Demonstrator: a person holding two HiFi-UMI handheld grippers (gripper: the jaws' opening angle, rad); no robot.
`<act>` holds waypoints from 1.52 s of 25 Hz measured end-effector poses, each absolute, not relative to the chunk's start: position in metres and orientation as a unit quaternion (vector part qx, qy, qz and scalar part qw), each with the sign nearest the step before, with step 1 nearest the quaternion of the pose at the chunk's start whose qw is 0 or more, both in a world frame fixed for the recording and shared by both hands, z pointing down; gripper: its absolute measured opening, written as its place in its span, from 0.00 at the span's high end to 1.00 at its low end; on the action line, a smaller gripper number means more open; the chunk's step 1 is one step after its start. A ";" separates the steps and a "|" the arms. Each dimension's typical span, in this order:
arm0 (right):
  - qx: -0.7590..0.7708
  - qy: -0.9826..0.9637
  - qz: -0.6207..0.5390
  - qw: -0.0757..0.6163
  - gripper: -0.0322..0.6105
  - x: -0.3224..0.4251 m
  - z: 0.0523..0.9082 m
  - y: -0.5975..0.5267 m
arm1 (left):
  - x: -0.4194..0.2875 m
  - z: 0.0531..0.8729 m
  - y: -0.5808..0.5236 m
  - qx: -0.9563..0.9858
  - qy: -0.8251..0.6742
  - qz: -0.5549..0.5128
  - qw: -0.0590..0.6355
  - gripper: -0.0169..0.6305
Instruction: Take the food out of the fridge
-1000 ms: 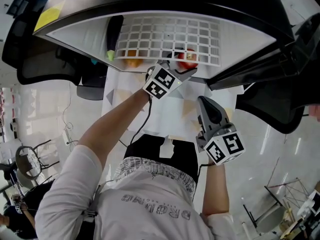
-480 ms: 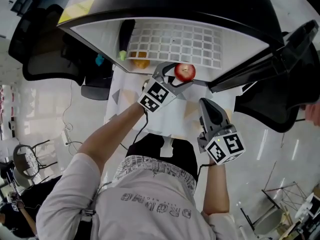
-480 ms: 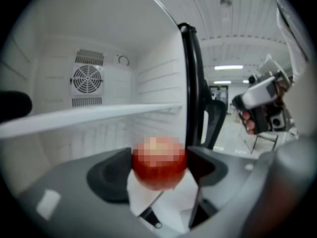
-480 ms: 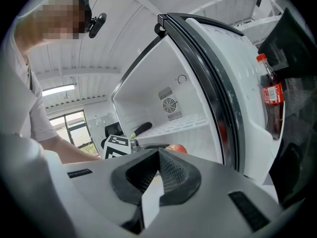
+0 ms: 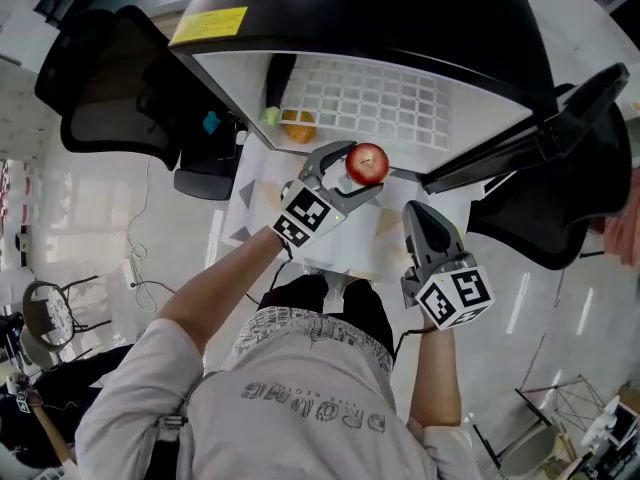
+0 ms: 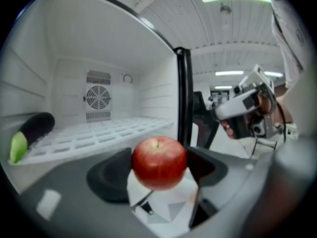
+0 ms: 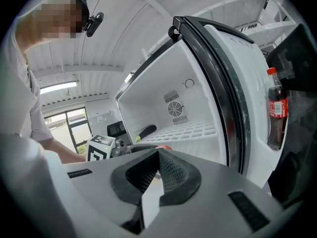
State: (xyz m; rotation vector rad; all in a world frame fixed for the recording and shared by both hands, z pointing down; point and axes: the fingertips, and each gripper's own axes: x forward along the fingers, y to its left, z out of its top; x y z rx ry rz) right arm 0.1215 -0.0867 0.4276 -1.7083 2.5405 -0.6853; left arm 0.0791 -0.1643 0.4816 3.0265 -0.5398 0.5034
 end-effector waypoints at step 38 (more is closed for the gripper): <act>-0.529 0.830 -0.173 -0.043 0.95 0.091 0.380 -0.102 | -0.021 0.366 -0.149 0.966 -0.244 0.086 0.013 0.42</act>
